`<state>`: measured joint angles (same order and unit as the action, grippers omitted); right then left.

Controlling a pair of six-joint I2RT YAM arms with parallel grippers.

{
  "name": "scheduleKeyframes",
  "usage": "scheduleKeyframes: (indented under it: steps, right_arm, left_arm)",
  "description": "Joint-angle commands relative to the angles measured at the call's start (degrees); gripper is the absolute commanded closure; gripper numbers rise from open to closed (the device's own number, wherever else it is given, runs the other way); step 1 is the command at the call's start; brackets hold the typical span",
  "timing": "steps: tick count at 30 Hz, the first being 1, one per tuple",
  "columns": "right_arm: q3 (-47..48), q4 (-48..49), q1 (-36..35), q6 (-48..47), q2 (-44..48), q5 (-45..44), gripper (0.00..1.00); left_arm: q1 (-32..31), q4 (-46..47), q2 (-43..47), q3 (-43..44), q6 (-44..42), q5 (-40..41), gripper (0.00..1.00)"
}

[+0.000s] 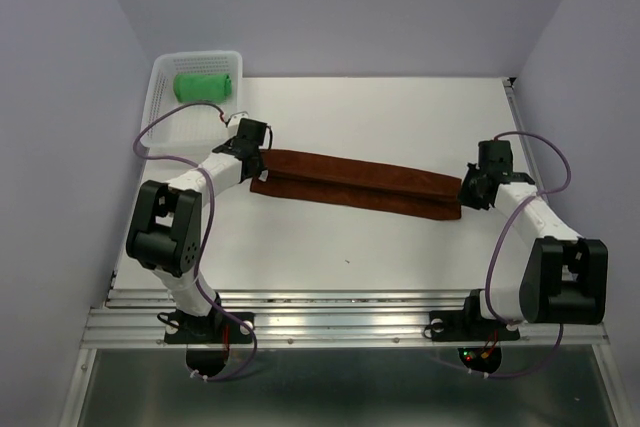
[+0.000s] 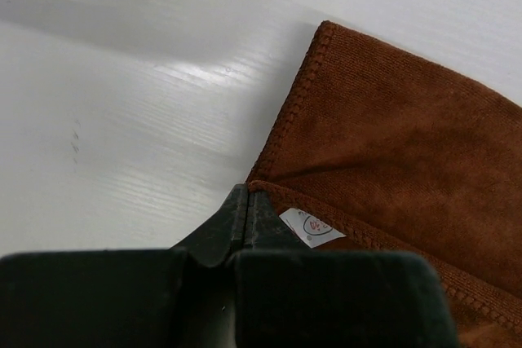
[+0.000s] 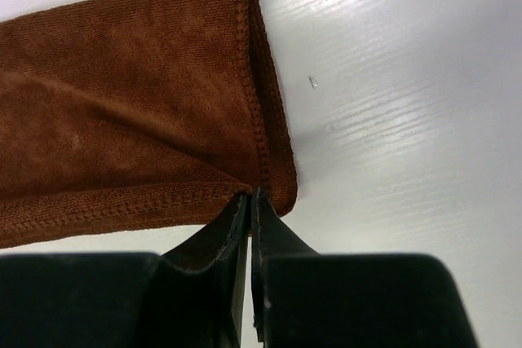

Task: Roll the towels
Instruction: Fold the towel

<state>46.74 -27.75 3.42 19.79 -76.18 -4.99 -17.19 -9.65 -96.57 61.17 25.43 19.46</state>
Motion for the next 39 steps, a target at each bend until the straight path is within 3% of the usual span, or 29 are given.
scheduleKeyframes:
  steps: [1, 8, 10, 15, 18, 19, 22, 26, 27, 28, 33, 35, 39]
  right_arm:
    - [0.89, -1.96, 0.62, 1.65, -0.98, -2.39, 0.92]
    - [0.81, -2.66, 0.62, 2.18, -2.39, -1.86, 0.89]
    - [0.63, -2.92, 0.62, 2.53, -2.92, -1.60, 0.88]
    - [0.46, -3.45, 0.62, 3.93, -3.27, -2.74, 0.71]
    - [0.02, -3.45, 0.62, 4.11, -2.13, -2.74, 0.68]
    - [-0.24, -3.54, 0.62, 4.03, -1.52, -2.65, 0.64]
    - [-0.77, -3.54, 0.62, 4.11, 1.64, -2.56, 0.48]
    - [-0.51, -3.80, 0.62, 3.32, 5.34, 0.60, 0.27]
    - [0.01, -4.15, 0.62, 3.15, 6.47, 0.86, 0.20]
    - [0.36, -4.42, 0.62, 2.89, 7.01, 1.21, 0.00]
    - [2.91, -4.07, 0.62, 1.66, 9.21, 7.26, 0.00]
    - [2.92, -2.85, 0.62, 1.83, 9.03, 10.87, 0.00]
    - [1.08, 3.83, 0.62, 2.62, 7.29, 21.24, 0.00]
  left_arm:
    - [0.40, -0.81, -0.54, -1.31, 0.67, 2.08, 0.98]
    - [0.40, -0.81, -1.95, -1.84, 1.02, 1.37, 0.93]
    - [0.40, -0.90, -2.13, -1.93, 1.02, 1.28, 0.87]
    - [0.40, -1.86, -1.60, -2.54, 1.02, 0.93, 0.67]
    - [0.49, -2.83, -0.55, -2.54, 1.81, 1.01, 0.41]
    - [0.49, -3.18, 0.06, -2.54, 2.08, 1.01, 0.38]
    - [0.49, -4.58, 1.64, -2.54, 3.57, 1.10, 0.24]
    - [0.40, -8.27, 3.58, -2.37, 6.03, 4.35, 0.17]
    - [0.40, -10.46, 4.28, -1.93, 7.95, 4.96, 0.16]
    - [0.40, -11.61, 4.72, -1.49, 8.49, 5.40, 0.16]
    - [-0.21, -15.22, 10.60, 0.44, 12.36, 3.49, 0.10]
    - [-0.91, -14.00, 12.19, 0.71, 11.49, -1.06, 0.01]
    - [-4.76, -8.56, 12.82, 1.58, 10.17, -7.15, 0.01]
